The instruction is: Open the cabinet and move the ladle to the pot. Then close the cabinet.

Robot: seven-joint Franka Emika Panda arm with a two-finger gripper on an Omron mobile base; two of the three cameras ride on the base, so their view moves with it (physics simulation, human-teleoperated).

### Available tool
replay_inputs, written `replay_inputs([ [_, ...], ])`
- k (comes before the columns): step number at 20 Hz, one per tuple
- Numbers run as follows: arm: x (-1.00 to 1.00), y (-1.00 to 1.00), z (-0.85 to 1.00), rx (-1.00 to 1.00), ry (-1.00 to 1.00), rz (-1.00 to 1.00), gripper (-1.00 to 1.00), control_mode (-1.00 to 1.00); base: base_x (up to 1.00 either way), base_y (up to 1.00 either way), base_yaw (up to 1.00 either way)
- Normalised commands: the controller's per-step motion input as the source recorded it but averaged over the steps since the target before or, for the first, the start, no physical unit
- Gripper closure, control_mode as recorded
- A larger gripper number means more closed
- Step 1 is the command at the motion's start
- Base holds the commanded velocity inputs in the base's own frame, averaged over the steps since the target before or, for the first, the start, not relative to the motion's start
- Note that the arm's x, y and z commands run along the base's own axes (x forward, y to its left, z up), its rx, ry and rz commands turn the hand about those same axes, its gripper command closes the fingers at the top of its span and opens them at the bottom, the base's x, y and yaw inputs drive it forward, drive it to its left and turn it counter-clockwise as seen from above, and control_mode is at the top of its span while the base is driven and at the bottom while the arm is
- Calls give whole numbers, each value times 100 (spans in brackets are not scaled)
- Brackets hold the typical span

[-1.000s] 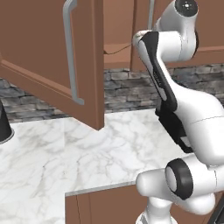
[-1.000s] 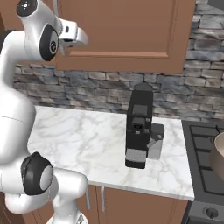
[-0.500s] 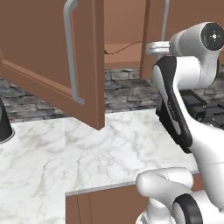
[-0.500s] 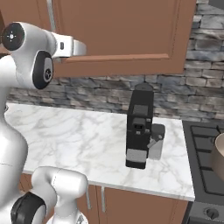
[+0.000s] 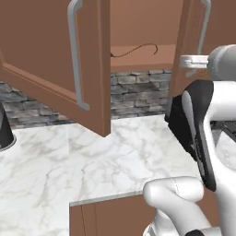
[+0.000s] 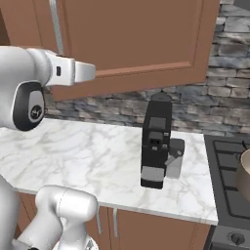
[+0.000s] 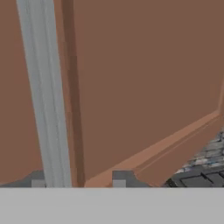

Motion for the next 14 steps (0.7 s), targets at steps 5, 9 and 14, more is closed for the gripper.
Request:
replay_inputs([
  [5, -100, -97, 0, 0, 2, -16, 100, -100, 0, 0, 0],
  [9, -100, -95, 0, 0, 4, -15, 100, -100, 0, 0, 0],
  [14, -94, -81, 0, 0, 5, -13, 100, -100, 0, 0, 0],
])
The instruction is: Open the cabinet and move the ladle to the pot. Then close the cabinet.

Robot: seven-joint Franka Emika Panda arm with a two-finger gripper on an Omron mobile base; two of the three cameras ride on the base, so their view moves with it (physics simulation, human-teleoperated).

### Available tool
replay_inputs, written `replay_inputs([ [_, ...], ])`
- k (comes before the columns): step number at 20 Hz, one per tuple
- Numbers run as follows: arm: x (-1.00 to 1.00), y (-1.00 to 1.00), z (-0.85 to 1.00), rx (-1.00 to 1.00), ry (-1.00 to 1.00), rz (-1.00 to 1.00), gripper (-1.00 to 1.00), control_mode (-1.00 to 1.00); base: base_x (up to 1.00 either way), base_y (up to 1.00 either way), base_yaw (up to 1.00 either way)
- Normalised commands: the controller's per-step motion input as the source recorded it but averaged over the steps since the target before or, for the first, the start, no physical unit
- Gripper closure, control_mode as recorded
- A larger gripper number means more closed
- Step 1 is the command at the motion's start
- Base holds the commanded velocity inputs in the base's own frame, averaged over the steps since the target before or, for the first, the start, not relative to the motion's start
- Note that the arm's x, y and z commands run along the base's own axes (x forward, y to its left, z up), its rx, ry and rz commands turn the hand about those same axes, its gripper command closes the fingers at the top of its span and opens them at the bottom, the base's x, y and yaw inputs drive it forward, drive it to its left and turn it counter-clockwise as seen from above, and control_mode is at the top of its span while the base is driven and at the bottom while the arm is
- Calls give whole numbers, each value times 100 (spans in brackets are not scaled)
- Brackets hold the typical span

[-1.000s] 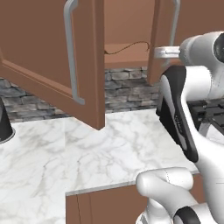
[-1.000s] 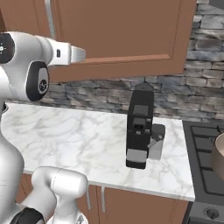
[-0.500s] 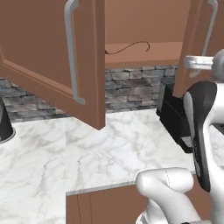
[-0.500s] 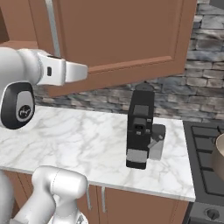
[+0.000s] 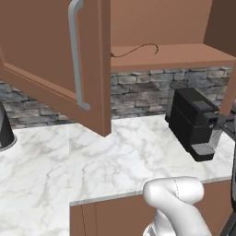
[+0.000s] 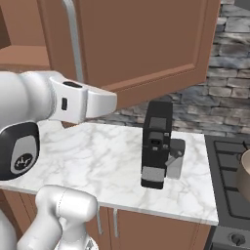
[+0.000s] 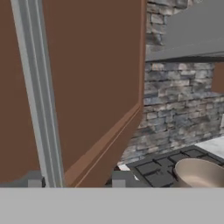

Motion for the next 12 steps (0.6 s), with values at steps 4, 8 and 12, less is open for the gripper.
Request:
replay_inputs([
  [4, -67, -12, 0, 0, 5, -8, -100, -100, 0, 0, 0],
  [8, -90, 34, 0, 0, 0, -5, -100, -100, 0, 0, 0],
  [12, -100, 89, 0, 0, 0, -7, -100, -100, 0, 0, 0],
])
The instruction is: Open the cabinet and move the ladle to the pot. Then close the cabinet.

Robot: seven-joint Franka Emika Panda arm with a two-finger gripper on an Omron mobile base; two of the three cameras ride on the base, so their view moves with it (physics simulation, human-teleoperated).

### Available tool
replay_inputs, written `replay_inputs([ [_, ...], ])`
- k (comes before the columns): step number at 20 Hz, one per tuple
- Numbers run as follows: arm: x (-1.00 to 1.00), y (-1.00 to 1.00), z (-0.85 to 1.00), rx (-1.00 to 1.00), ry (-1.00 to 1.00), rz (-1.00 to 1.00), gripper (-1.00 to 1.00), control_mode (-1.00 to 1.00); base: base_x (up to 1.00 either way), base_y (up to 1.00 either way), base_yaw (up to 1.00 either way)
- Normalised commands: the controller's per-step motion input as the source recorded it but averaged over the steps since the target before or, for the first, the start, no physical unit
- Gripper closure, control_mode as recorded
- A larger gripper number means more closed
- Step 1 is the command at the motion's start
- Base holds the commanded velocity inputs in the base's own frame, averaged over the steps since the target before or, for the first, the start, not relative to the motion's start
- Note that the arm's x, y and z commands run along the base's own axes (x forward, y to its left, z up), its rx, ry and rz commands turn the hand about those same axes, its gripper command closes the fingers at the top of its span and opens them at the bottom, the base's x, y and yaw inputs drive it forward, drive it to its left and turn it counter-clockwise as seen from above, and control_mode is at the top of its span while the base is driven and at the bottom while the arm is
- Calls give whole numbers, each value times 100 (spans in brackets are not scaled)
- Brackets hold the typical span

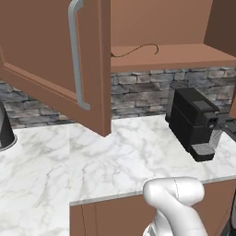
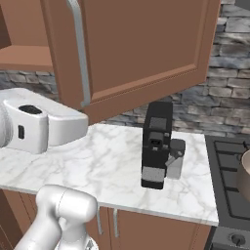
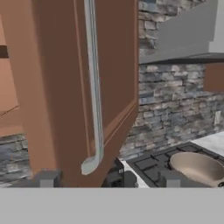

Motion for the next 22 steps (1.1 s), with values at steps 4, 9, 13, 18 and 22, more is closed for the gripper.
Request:
replay_inputs([
  [4, -100, 100, 0, 0, 0, -10, -100, -100, 0, 0, 0],
  [9, -62, 100, 0, -1, 4, -11, -100, -100, 0, 0, 0],
  [13, 17, 73, 0, 0, 11, -5, -100, -100, 0, 0, 0],
  [18, 83, 20, 0, 5, 13, 0, -100, -100, 0, 0, 0],
  [22, 90, 0, 0, 5, 9, 0, -100, -100, 0, 0, 0],
])
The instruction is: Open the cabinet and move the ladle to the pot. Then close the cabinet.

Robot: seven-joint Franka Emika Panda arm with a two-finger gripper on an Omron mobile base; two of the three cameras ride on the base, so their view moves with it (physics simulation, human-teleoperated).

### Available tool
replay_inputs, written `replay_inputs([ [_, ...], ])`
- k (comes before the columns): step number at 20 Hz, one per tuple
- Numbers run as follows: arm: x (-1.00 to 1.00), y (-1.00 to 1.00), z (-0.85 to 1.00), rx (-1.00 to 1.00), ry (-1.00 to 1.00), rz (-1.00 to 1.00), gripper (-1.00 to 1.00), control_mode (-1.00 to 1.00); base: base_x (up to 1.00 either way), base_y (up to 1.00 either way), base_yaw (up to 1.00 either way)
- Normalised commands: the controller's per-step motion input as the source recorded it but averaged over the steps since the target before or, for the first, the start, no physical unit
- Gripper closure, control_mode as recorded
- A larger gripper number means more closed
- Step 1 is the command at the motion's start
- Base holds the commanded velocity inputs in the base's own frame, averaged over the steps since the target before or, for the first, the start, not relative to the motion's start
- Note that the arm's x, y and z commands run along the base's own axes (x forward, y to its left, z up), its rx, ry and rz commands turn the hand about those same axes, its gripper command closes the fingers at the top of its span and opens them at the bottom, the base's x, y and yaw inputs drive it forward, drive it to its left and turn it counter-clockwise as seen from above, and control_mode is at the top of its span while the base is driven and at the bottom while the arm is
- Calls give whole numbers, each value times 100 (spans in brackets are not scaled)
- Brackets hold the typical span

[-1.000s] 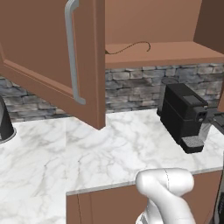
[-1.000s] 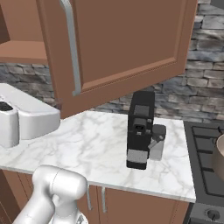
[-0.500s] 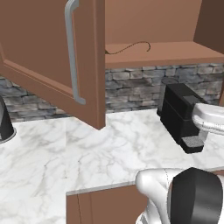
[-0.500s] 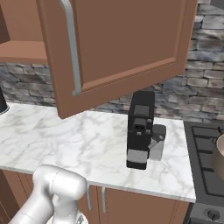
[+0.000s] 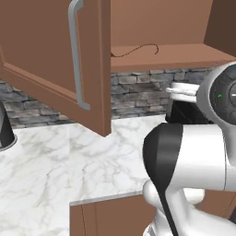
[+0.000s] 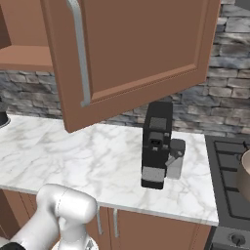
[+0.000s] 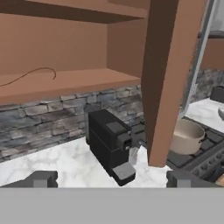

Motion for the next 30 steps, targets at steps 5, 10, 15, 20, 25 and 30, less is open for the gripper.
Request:
replay_inputs([
  [5, 82, 0, -1, 0, 2, 0, -100, -100, 0, 0, 0],
  [10, 54, -6, 0, 0, 0, 0, -100, -100, 0, 0, 0],
  [15, 28, -29, 0, 0, 0, -5, -100, -100, 0, 0, 0],
  [20, 21, -39, 0, 0, 0, -10, -100, -100, 0, 0, 0],
  [25, 16, -37, 0, 0, 0, -11, -100, -100, 0, 0, 0],
  [30, -4, -37, 0, 0, 0, -13, -100, -100, 0, 0, 0],
])
